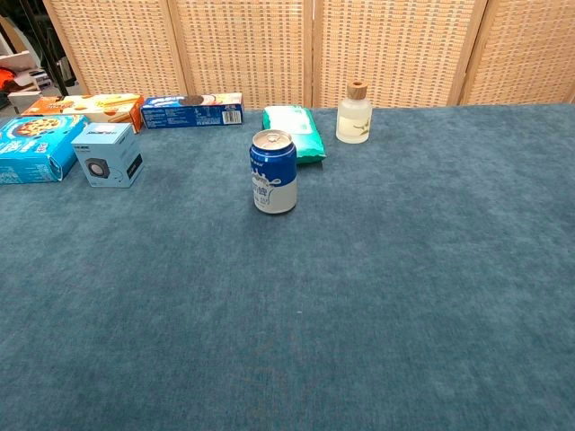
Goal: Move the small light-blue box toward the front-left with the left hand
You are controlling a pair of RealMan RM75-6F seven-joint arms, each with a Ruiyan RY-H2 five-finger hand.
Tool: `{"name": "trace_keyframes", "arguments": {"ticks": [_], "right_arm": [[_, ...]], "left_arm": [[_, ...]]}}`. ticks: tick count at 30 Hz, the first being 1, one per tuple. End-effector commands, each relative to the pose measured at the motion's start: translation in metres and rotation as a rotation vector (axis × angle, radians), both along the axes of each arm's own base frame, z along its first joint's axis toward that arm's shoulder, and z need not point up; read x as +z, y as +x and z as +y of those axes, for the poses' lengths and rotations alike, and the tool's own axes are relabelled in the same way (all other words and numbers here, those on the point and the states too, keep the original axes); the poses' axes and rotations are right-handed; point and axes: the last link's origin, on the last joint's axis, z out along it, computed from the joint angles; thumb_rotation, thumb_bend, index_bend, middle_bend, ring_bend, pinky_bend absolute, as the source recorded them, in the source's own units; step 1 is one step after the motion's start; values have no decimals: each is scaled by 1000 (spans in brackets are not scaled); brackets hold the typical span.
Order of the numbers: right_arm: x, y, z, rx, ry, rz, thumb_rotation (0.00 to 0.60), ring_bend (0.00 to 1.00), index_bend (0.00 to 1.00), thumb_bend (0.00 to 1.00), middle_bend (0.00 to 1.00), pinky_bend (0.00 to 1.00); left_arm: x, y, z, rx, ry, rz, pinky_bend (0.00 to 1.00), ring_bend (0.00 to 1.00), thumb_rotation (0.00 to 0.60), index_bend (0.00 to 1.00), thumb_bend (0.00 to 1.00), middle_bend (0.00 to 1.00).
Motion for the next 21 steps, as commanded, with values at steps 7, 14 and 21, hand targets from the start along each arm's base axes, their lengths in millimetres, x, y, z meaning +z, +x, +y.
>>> {"name": "trace_keyframes", "arguments": {"ticks": [7,14,21], "right_arm": [[-2,1,-1,-2,18,-1,600,0,0,0,0,0],[0,-3,-6,-34,19,-11,600,0,0,0,0,0],[0,-10,-12,-88,14,-15,600,0,0,0,0,0]], "left_arm": [[-3,-2,10,16,-27,-6,0,0,600,0,0,0],[-4,25,79,-32,-88,-17,0,0,600,0,0,0],[-20,68,181,-27,-177,79,0,0,600,0,0,0]]}}
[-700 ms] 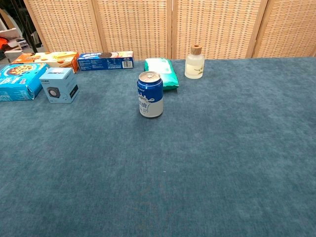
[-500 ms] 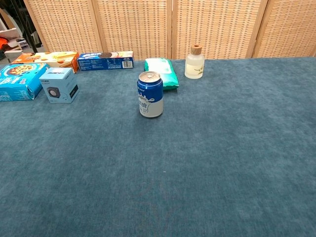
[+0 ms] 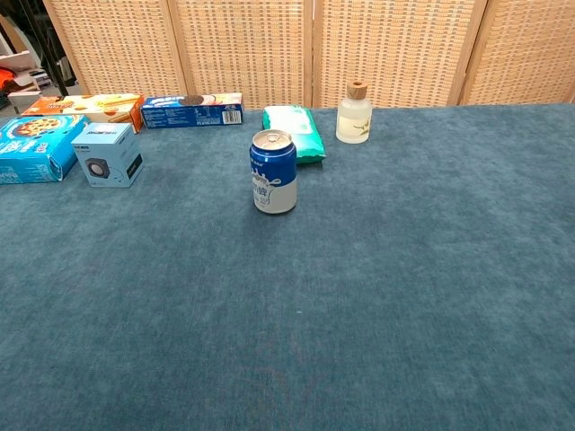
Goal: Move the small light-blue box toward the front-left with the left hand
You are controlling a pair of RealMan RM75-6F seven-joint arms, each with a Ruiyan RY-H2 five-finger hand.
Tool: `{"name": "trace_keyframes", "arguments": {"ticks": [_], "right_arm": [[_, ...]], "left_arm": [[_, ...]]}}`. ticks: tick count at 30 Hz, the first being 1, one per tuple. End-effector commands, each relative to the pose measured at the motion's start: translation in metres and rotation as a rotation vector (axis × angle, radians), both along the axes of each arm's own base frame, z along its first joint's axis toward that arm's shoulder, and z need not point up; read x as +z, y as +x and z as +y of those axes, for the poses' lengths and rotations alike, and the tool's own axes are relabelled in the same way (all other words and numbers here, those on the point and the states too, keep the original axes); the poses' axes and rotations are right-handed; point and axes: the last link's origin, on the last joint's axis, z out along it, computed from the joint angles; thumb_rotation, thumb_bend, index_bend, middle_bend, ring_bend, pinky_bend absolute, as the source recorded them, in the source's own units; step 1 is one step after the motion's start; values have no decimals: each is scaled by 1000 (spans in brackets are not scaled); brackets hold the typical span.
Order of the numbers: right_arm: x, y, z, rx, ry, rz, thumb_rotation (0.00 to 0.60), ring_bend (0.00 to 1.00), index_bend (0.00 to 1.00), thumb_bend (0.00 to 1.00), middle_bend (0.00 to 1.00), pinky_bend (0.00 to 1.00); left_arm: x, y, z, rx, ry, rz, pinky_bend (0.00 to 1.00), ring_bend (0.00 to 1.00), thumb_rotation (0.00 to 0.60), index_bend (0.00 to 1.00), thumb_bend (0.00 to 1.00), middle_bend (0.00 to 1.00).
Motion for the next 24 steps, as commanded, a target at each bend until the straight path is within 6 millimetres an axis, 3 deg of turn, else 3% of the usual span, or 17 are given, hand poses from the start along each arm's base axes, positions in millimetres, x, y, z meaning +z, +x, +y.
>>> {"name": "trace_keyframes", "arguments": {"ticks": [1,4,9,24], "right_arm": [[0,-7,-5,-48,0,-5,600,0,0,0,0,0],[-1,-13,-10,-82,-2,0,600,0,0,0,0,0],[-2,-21,-18,-132,1,2,600,0,0,0,0,0],[-3,-34,-32,-210,6,1,600,0,0,0,0,0]], "left_arm": [[-14,32,84,25,-64,78,0,0,600,0,0,0],[-28,37,115,45,-98,112,0,0,600,0,0,0],[-49,36,146,76,-164,162,0,0,600,0,0,0],[-93,25,173,123,-315,221,0,0,600,0,0,0]]}}
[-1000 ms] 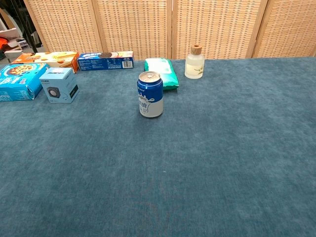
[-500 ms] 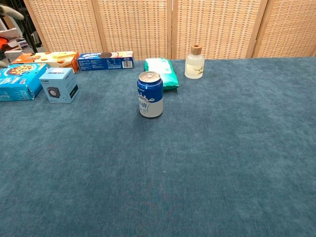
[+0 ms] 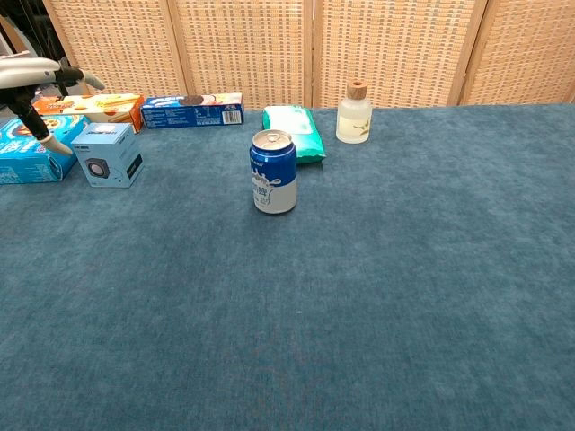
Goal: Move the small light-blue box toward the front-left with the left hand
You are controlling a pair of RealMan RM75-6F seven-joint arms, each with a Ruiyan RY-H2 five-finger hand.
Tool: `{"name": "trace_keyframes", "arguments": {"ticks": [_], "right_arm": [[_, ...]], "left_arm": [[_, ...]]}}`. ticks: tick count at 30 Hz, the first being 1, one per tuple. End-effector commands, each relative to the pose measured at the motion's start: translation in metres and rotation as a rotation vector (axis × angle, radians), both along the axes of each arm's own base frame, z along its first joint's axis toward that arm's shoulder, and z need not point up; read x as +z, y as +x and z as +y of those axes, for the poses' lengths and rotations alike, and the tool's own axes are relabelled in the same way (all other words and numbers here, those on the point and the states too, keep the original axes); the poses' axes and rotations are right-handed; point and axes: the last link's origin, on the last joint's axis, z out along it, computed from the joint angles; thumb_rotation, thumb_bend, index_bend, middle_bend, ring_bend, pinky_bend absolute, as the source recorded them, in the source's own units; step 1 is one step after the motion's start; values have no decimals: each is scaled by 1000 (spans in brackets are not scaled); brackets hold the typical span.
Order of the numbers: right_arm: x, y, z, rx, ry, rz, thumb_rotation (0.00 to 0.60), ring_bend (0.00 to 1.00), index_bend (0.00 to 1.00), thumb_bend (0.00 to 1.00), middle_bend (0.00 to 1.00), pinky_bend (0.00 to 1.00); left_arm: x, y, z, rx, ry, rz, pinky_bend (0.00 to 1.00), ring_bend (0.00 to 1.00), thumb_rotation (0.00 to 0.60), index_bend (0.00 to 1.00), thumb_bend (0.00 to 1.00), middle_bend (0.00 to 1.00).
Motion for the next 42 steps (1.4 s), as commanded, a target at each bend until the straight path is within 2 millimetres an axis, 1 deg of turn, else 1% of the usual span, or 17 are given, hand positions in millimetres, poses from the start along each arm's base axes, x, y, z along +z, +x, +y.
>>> {"name": "trace_keyframes", "arguments": {"ticks": [1,9,12,13,14,15,17,18,20,23,25,28,34,37,39,41,42], "right_arm": [[-1,-1,-2,-4,7,-4,600,0,0,0,0,0],[-2,-3,-4,-12,9,-4,600,0,0,0,0,0],[-2,-3,-4,-16,6,-5,600,0,0,0,0,0],[-2,-4,-4,-17,4,-4,600,0,0,0,0,0],[-2,-4,-5,-18,3,-3,600,0,0,0,0,0],[-3,-4,-5,-21,6,-6,600,0,0,0,0,0],[-3,-5,-5,-23,9,-10,600,0,0,0,0,0],[-3,-5,-6,-24,8,-11,600,0,0,0,0,0],[-2,-5,-6,-26,5,-10,600,0,0,0,0,0],[-2,-5,-6,-25,4,-13,600,0,0,0,0,0],[-2,-5,-5,-23,3,-14,600,0,0,0,0,0],[-2,-4,-5,-20,-1,-16,600,0,0,0,0,0],[-1,-3,-3,-13,-3,-21,600,0,0,0,0,0],[0,-2,-2,-7,-5,-25,600,0,0,0,0,0],[0,0,-1,1,-7,-29,600,0,0,0,0,0],[1,1,1,10,-4,-33,600,0,0,0,0,0],[1,2,1,14,-2,-35,600,0,0,0,0,0]], "left_arm": [[-15,0,7,-1,-33,14,2,0,600,0,0,0],[-27,-3,19,30,-13,26,22,0,600,0,0,0],[-33,2,21,20,-13,-6,109,3,600,30,0,23],[-35,3,21,13,-12,-13,165,22,600,77,0,61],[-36,3,22,7,-12,-15,222,60,600,142,0,122],[-38,3,23,3,-14,-7,260,99,600,184,0,169],[-39,2,24,2,-12,0,368,230,600,281,2,307],[-39,2,25,2,-8,5,403,270,600,308,14,348],[-38,0,26,6,-1,7,471,347,600,387,94,429],[-36,-1,27,6,8,3,500,380,600,441,189,468],[-33,-2,27,4,12,-6,502,393,600,467,212,480],[-28,-2,25,-10,24,-44,502,403,600,500,217,491],[-7,1,14,-84,28,-104,502,403,600,502,214,491],[6,1,1,-126,18,-125,502,403,600,502,212,491],[19,-4,-16,-158,-1,-113,502,401,600,503,212,491],[33,-9,-42,-173,-18,-104,502,400,600,503,212,491],[35,-11,-55,-167,-29,-113,502,400,600,503,212,491]]}}
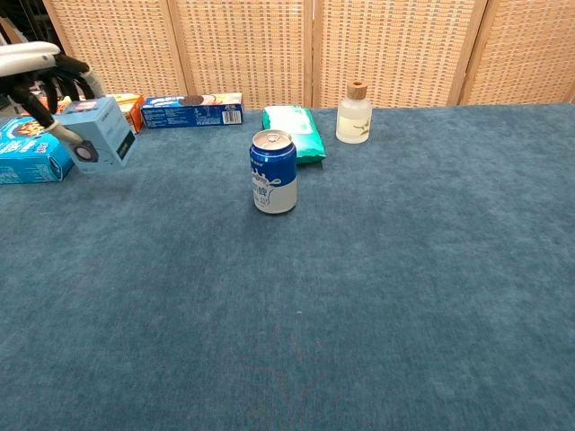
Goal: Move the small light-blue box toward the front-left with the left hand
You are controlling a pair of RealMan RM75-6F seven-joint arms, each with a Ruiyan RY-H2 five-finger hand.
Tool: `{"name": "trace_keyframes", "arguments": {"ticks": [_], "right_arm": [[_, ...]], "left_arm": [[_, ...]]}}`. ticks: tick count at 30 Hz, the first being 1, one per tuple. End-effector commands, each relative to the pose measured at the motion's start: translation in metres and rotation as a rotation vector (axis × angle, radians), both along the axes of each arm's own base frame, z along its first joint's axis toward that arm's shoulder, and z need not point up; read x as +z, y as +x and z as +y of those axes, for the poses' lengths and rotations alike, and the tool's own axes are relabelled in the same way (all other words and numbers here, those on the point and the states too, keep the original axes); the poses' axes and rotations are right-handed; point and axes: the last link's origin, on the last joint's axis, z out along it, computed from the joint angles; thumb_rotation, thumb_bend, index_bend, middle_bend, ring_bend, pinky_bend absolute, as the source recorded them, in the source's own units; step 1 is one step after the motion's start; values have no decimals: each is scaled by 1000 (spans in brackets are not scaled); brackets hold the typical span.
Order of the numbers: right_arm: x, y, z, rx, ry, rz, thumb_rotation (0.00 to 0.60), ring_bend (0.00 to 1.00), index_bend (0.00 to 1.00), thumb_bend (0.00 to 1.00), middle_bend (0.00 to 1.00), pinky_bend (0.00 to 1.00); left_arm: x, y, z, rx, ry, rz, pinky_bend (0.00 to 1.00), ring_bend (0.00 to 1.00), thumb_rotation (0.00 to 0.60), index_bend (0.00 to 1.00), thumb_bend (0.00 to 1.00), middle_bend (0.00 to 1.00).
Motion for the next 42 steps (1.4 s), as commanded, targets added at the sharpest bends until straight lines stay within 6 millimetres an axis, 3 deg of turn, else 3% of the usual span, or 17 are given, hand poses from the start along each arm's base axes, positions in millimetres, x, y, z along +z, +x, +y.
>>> {"name": "trace_keyframes", "arguments": {"ticks": [1,7,11,20,21,22,23,25,26,28,38,42], "right_arm": [[0,1,2,8,3,-5,600,0,0,0,0,0],[1,5,4,30,10,-18,600,0,0,0,0,0],[3,5,6,35,13,-27,600,0,0,0,0,0],[7,1,6,27,13,-47,600,0,0,0,0,0],[9,0,6,24,2,-54,600,0,0,0,0,0],[10,0,7,24,2,-55,600,0,0,0,0,0],[10,-1,7,24,1,-57,600,0,0,0,0,0],[11,-1,7,25,-1,-59,600,0,0,0,0,0],[12,0,8,26,-2,-61,600,0,0,0,0,0],[12,0,9,30,-3,-63,600,0,0,0,0,0],[15,3,12,47,-9,-75,600,0,0,0,0,0],[15,5,13,55,-6,-79,600,0,0,0,0,0]], "left_arm": [[26,-13,-57,-28,-37,5,502,400,600,502,212,491],[17,-23,-121,36,-88,-15,502,400,600,503,210,491],[9,-28,-144,111,-73,18,502,400,600,502,212,491],[-17,-29,-157,186,-61,39,500,398,600,503,209,481],[-22,-30,-159,192,-70,49,481,371,600,503,200,444],[-23,-30,-160,194,-73,52,399,262,600,456,171,315],[-24,-30,-160,195,-80,56,292,142,600,357,126,168],[-24,-30,-161,193,-85,50,120,0,600,135,41,3],[-24,-29,-162,193,-90,40,80,0,600,51,12,0],[-22,-29,-167,192,-111,24,55,0,600,3,0,0],[6,-39,-194,184,-96,-29,53,0,600,0,0,0],[6,-45,-194,206,-76,-42,53,0,600,0,0,0]]}}
